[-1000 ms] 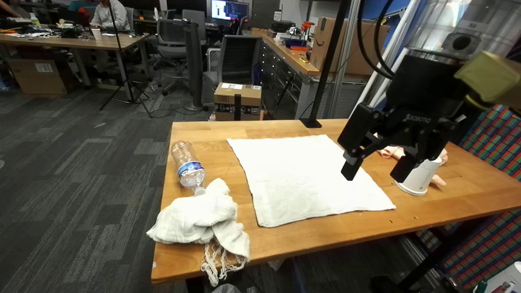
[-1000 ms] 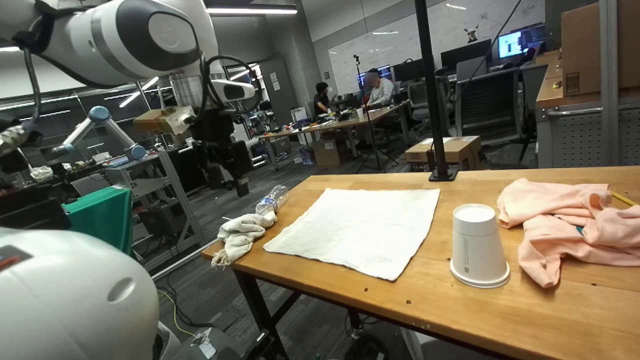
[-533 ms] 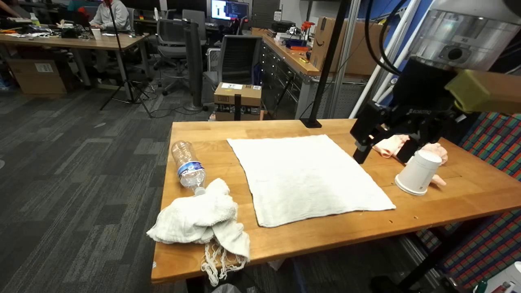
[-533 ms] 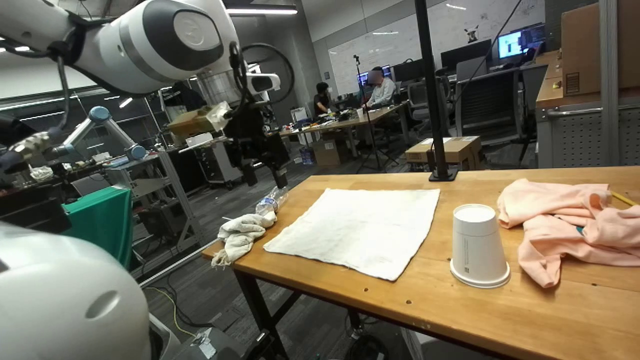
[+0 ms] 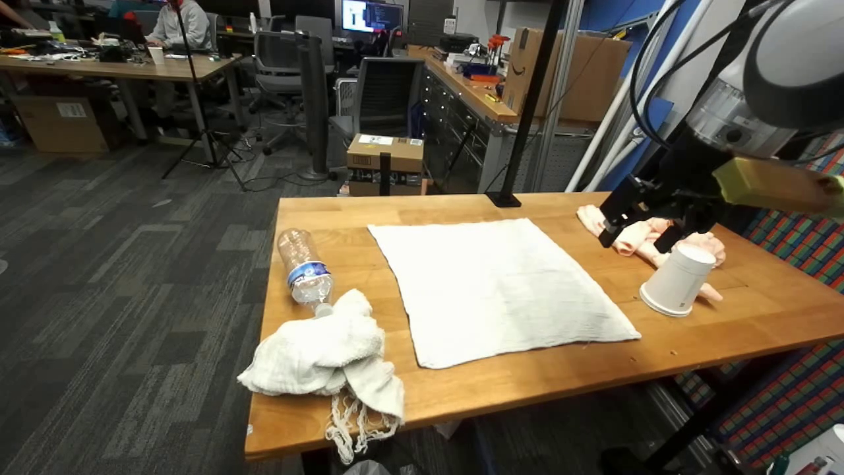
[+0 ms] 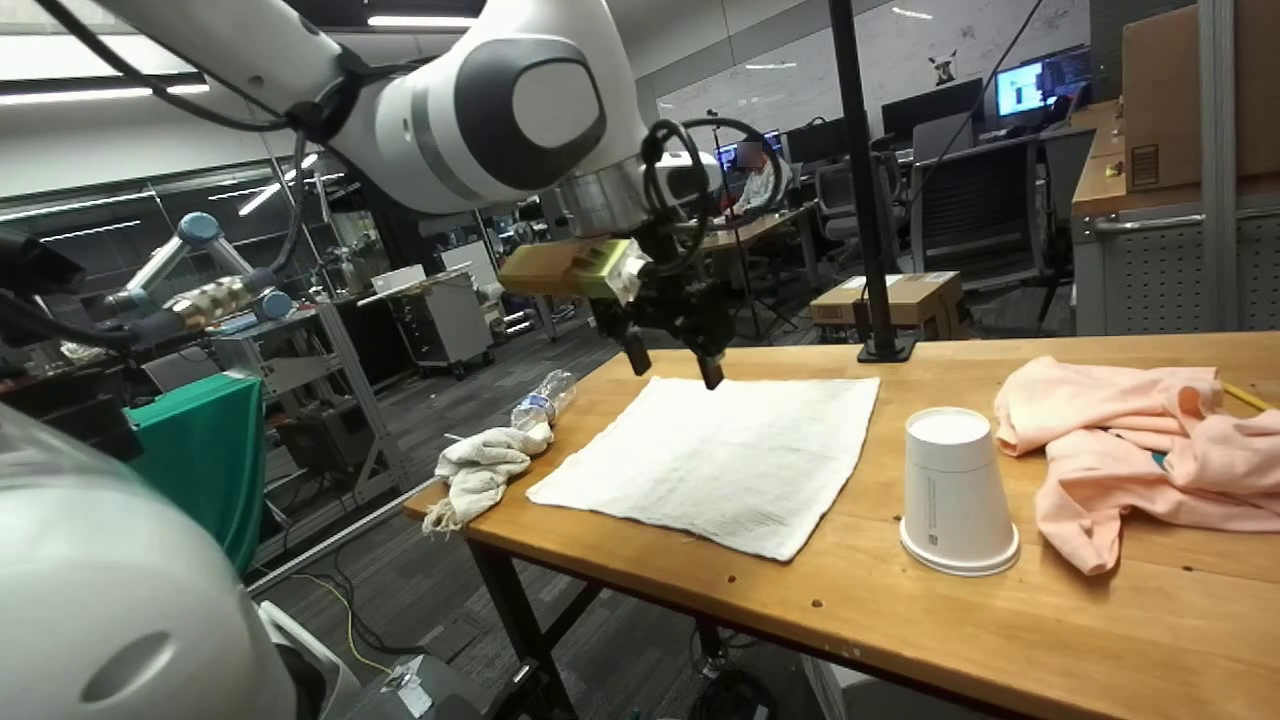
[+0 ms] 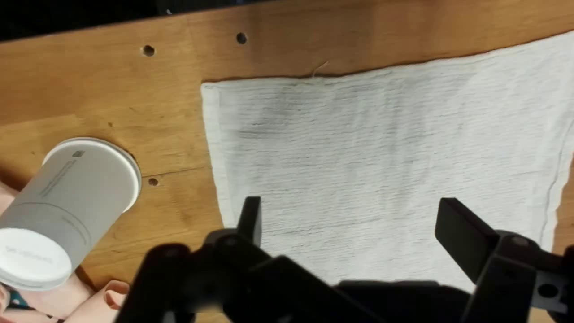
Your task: Fold the towel
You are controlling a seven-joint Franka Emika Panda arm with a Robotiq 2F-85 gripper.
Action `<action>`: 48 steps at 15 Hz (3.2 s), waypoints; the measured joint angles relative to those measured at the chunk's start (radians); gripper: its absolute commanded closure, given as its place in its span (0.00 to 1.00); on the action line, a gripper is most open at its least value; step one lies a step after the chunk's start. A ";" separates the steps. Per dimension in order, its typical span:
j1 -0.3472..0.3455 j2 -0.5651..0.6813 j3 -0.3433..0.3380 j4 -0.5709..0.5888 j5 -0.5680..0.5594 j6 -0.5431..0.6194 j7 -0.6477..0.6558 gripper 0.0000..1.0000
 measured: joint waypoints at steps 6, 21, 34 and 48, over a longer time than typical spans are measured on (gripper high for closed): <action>-0.022 0.153 -0.045 0.026 -0.005 0.133 -0.070 0.00; -0.122 0.433 -0.026 0.020 -0.325 0.308 0.359 0.00; -0.083 0.505 -0.038 0.042 -0.267 0.238 0.401 0.00; -0.047 0.514 -0.038 0.101 -0.224 0.192 0.402 1.00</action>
